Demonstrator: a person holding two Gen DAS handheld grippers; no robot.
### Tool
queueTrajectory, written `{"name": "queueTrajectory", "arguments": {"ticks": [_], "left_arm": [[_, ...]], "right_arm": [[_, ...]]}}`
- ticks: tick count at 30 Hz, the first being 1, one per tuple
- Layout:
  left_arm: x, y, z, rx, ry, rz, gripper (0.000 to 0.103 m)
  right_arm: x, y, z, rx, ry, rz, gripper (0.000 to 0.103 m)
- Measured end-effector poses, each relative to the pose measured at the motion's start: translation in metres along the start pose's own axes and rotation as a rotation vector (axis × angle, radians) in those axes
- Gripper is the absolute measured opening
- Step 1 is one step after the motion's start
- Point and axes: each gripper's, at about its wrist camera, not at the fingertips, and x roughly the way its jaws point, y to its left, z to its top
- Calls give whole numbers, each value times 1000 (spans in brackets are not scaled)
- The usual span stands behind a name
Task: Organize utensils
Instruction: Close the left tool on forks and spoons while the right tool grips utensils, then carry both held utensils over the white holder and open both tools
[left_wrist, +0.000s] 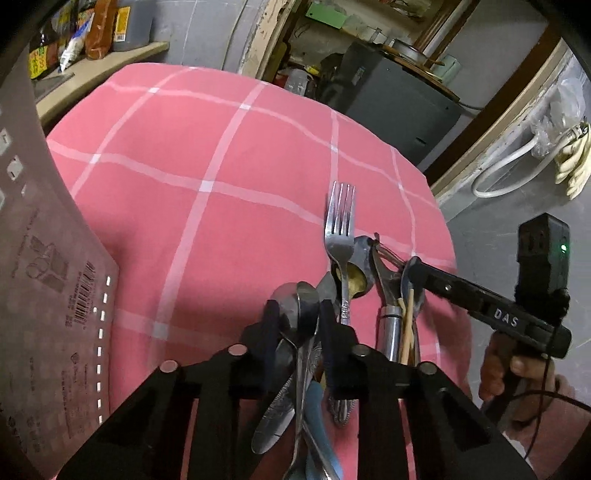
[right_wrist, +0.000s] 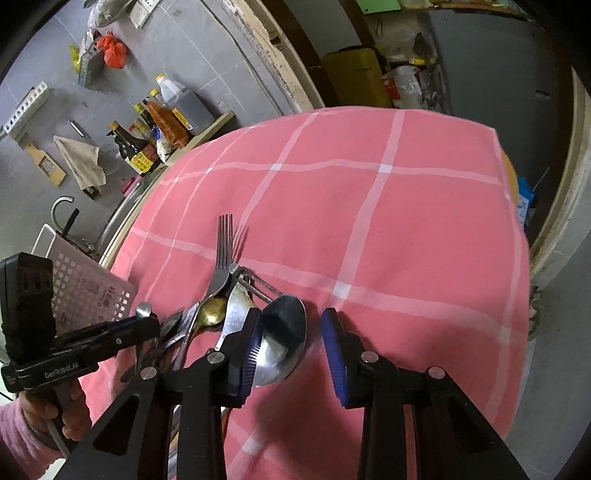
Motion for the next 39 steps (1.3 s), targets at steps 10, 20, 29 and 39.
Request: {"name": "queueTrajectory", "arguments": {"ticks": [10, 20, 29, 39], "left_arm": [[-13, 0, -1, 11, 4, -31, 0], [-60, -34, -8, 125, -135, -45, 0], [-130, -55, 9, 169, -325, -79, 0], [-218, -41, 26, 248, -564, -39, 0]], "right_arm": [[2, -6, 8, -13, 42, 41, 6], [-43, 17, -3, 49, -70, 55, 2], [-112, 99, -24, -81, -337, -182, 2], [-142, 186, -23, -207, -613, -357, 2]]}}
